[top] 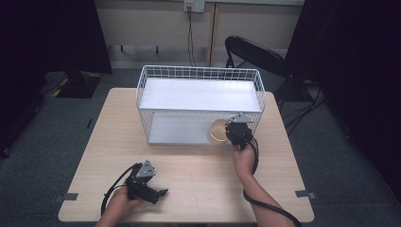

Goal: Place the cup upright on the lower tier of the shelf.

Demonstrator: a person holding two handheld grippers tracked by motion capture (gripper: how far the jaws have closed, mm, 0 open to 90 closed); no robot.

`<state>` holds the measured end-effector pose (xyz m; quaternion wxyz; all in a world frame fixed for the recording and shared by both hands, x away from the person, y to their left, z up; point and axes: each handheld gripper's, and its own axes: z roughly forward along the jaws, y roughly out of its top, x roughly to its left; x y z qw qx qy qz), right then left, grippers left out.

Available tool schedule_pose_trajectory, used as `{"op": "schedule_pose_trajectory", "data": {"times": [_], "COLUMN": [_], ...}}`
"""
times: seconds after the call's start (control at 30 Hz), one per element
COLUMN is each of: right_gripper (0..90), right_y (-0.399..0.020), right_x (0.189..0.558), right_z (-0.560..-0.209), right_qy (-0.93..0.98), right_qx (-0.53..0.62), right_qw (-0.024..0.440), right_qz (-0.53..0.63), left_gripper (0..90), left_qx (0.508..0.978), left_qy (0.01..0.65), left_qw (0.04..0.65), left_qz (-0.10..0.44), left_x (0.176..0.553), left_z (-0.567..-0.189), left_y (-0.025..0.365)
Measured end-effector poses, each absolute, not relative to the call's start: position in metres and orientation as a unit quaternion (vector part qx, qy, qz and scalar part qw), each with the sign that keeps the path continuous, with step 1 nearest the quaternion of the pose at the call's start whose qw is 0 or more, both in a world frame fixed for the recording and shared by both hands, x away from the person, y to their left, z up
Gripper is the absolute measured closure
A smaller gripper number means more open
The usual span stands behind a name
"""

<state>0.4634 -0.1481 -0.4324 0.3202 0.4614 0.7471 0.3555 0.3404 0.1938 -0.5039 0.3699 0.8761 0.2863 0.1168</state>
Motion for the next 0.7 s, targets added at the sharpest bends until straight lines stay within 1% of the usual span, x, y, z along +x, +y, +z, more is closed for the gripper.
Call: {"op": "schedule_pose_trajectory", "data": {"times": [0.7], "right_gripper": [81.2], "right_y": [-0.1492], "right_x": [0.4695], "right_z": [-0.4315], "right_qy": [0.739], "right_qx": [0.476], "right_qw": [0.318], "right_qz": [0.356], "left_gripper": [0.0], "left_qx": [0.876], "left_qy": [0.286], "left_qw": [0.37], "left_qz": [0.117], "left_x": [0.3404], "left_z": [-0.5039], "left_y": [0.1938]}}
